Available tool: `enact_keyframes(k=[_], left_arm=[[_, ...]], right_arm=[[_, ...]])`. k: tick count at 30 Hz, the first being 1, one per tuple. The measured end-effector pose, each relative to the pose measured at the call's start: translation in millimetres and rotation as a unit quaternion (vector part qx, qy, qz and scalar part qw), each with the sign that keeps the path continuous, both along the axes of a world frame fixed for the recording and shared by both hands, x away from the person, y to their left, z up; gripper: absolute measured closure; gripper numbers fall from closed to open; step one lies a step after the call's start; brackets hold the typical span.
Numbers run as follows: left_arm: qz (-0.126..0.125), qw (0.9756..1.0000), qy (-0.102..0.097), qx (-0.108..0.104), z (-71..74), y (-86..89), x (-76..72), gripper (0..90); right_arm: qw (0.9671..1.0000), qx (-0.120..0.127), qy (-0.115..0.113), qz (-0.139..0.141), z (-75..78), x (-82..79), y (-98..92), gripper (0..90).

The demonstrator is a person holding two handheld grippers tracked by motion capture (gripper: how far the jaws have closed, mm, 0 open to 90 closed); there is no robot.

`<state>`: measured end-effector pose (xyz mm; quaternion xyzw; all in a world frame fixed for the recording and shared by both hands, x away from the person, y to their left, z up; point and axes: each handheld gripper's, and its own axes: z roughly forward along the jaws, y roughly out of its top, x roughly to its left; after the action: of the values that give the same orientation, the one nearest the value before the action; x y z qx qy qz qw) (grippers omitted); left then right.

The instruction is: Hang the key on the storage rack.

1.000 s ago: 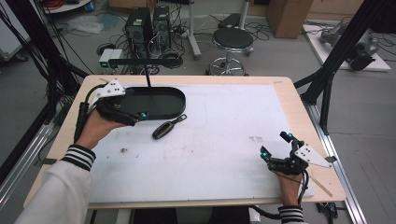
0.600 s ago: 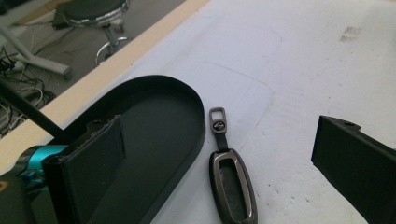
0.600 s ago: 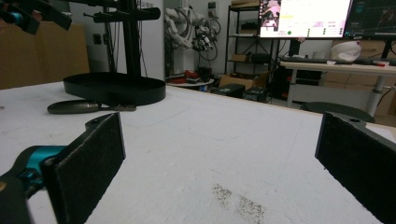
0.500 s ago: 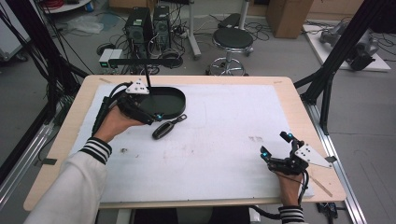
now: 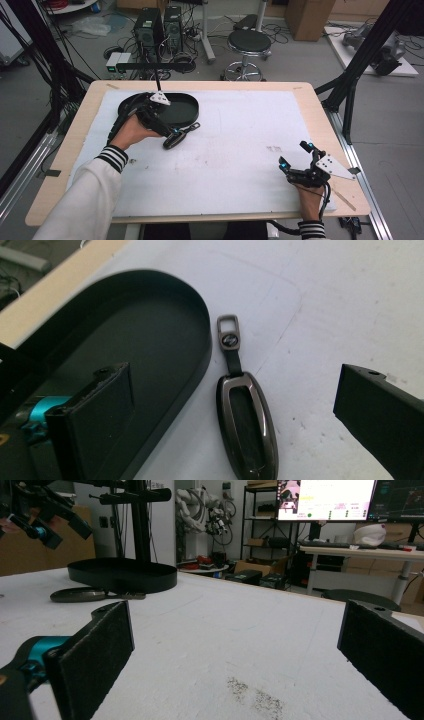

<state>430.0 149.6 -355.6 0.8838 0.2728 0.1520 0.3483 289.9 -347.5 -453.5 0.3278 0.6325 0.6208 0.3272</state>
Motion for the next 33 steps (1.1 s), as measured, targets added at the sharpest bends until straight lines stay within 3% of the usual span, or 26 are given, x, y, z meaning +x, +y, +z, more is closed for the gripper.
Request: enact_keyframes(k=[7,13,25,33], left_arm=[[0.008,0.9987,0.034,0.038,-13.1,-9.0,6.7,3.4],[0.014,0.9970,0.058,0.051,-18.2,-18.6,9.4,3.4],[0.019,0.9877,0.115,0.104,-32.8,-31.8,13.5,3.5],[0.019,0.9831,0.142,0.114,-39.2,-33.8,16.4,3.6]], right_arm=[[1.0000,0.001,0.000,0.000,0.0,0.1,-0.2,0.5],[1.0000,0.000,0.000,0.000,-0.1,0.1,-0.2,0.5],[1.0000,0.001,0.000,0.000,-0.1,0.1,-0.3,0.5],[1.0000,0.003,0.001,0.000,-0.1,0.1,-0.3,0.5]])
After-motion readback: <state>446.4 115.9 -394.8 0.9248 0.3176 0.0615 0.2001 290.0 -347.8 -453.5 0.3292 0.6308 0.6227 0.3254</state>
